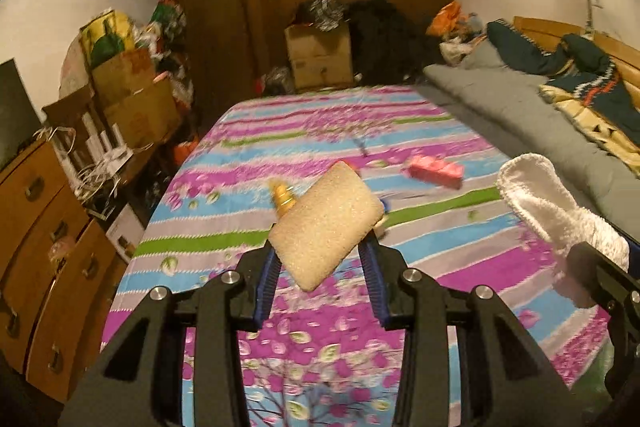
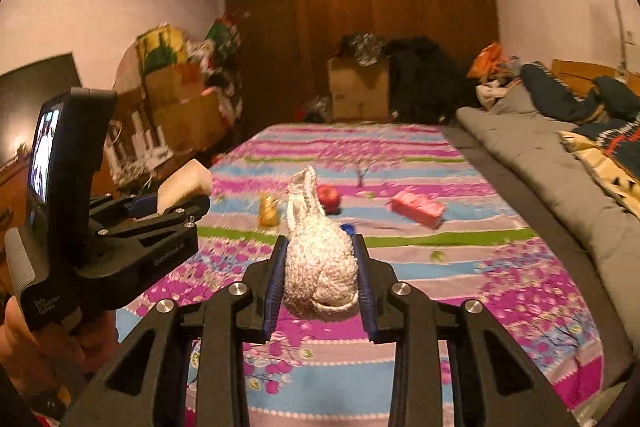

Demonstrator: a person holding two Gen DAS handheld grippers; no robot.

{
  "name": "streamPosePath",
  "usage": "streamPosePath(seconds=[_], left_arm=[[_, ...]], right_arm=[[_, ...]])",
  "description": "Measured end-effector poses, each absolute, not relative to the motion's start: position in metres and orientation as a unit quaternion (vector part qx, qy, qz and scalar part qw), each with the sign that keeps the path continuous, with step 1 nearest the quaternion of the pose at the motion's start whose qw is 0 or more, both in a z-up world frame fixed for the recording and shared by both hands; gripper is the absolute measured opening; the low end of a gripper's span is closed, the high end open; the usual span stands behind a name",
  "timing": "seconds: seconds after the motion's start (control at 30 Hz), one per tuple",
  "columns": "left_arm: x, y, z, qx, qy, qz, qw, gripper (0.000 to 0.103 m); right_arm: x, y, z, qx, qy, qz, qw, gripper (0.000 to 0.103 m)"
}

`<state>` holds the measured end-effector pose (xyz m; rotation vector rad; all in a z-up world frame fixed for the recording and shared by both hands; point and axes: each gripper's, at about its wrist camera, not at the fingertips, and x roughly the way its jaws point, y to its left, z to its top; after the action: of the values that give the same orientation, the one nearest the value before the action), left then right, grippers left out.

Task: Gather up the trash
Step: 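Lift the tan block and white sock and carry them toward the bin, then open both tools over the green bin to drop the block and sock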

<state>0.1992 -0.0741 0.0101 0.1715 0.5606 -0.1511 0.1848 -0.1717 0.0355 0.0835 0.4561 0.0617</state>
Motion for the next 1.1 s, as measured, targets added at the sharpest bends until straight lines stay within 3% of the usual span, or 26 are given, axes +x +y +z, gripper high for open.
streamPosePath(seconds=[0.57,1.1], left_arm=[[0.121,-0.220,0.045,0.132,0.219,-0.219,0.942,0.036],[0.023,-0.386,0.027,0.201,0.214,-0.393,0.872,0.036]], right_arm=[[0.016,-0.330,0.096,0.112,0.135,-0.144,0.974,0.033],[-0.154,-0.481,0.068,0.179,0.117,-0.329,0.920,0.033]])
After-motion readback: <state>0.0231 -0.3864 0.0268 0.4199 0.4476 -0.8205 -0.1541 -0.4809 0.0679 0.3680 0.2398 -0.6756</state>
